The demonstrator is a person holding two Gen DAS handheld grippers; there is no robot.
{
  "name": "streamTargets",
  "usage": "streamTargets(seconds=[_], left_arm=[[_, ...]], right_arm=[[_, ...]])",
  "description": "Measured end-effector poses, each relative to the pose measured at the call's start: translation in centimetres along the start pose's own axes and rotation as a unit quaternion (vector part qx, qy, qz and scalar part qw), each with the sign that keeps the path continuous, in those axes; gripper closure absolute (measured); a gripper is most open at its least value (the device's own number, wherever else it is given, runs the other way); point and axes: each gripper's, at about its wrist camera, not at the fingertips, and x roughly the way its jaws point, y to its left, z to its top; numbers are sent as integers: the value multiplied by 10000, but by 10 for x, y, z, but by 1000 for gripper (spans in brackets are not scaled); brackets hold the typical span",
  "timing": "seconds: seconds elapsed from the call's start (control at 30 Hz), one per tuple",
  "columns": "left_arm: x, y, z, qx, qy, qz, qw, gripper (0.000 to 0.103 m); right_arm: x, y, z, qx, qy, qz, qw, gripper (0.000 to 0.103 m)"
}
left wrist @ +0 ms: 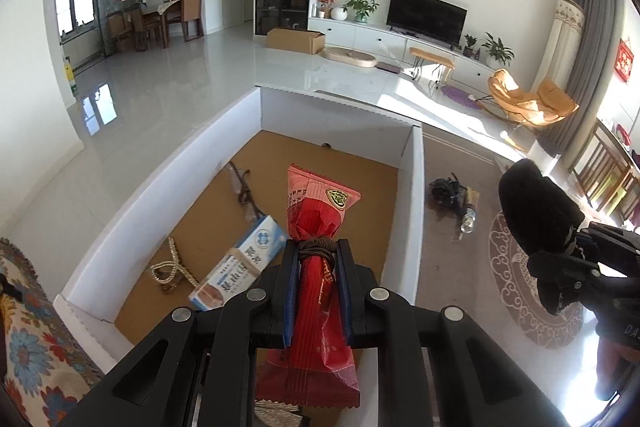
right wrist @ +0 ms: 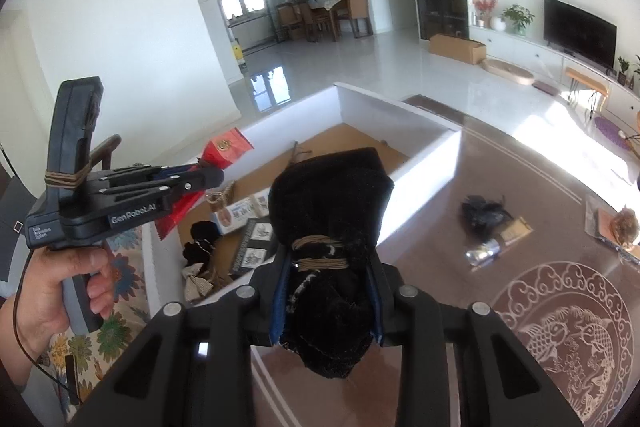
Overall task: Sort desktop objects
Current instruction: 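Carry the red bag with the left tool while the right tool carries the pouch to the bin, then open both tools over the white bin to drop the bag and pouch, then move the right tool to the gold-and-silver cosmetic tube and close on it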
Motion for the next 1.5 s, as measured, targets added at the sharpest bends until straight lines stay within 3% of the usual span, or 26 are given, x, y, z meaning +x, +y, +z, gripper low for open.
streamTargets(seconds=[0.1,0.13,0.17,0.2,0.23,0.27,0.3,0.33,0.37,0.47,0.53,0.63,0.73,0.87,0.93,0.97,1.03,1.17,1.33,1.5], left_arm=[[29,41,-25,-263,520,357,9977,85],[44,52,-36,-346,793,551,9947,83],[58,61,-48,-448,1097,776,9899,81],[69,70,-59,-580,1374,955,9842,80],[70,69,-65,-450,1274,1276,9826,80],[65,64,-68,-273,1108,1404,9835,52],[60,62,-69,-230,991,1381,9852,36],[55,60,-69,-230,883,1307,9872,13],[49,57,-69,-212,715,1285,9889,10],[33,46,-61,-108,322,1347,9903,10],[25,35,-50,-165,175,1201,9925,10],[-2,8,-38,-302,-278,624,9972,10],[-17,-42,-28,-52,-563,24,9984,8],[-5,-125,-28,588,-262,-789,9948,1],[18,-165,-35,813,179,-1179,9895,1],[34,-183,-39,909,434,-1281,9866,1],[66,-218,-53,1081,820,-1274,9825,1],[134,-251,-77,967,1404,-956,9807,1],[166,-246,-94,1187,1185,-330,9853,0],[166,-225,-93,869,782,-185,9930,0]], right_arm=[[54,41,8,-124,278,409,9987,67],[73,50,5,-66,450,589,9972,59],[92,57,-1,-20,664,672,9955,48],[106,63,-7,-21,842,620,9945,23],[114,68,-14,-86,892,506,9947,13],[114,72,-19,-163,836,453,9953,14],[110,73,-23,-194,729,488,9960,14],[101,71,-27,-186,565,561,9967,14],[91,65,-29,-179,377,575,9975,13],[51,42,-40,-199,-186,374,9989,2],[27,12,-49,-159,-430,37,9989,0],[4,-43,-87,27,-360,-551,9978,0],[-9,-117,-140,409,70,-1418,9890,0],[-30,-197,-213,996,714,-2411,9627,0],[-45,-219,-239,1243,755,-2681,9523,0],[-55,-228,-250,1499,721,-2545,9527,0],[-76,-236,-262,1790,489,-2611,9473,0],[-78,-231,-265,1829,662,-2805,9400,0],[-75,-230,-260,1820,697,-2872,9378,0],[-74,-229,-261,1818,695,-2875,9378,0]])
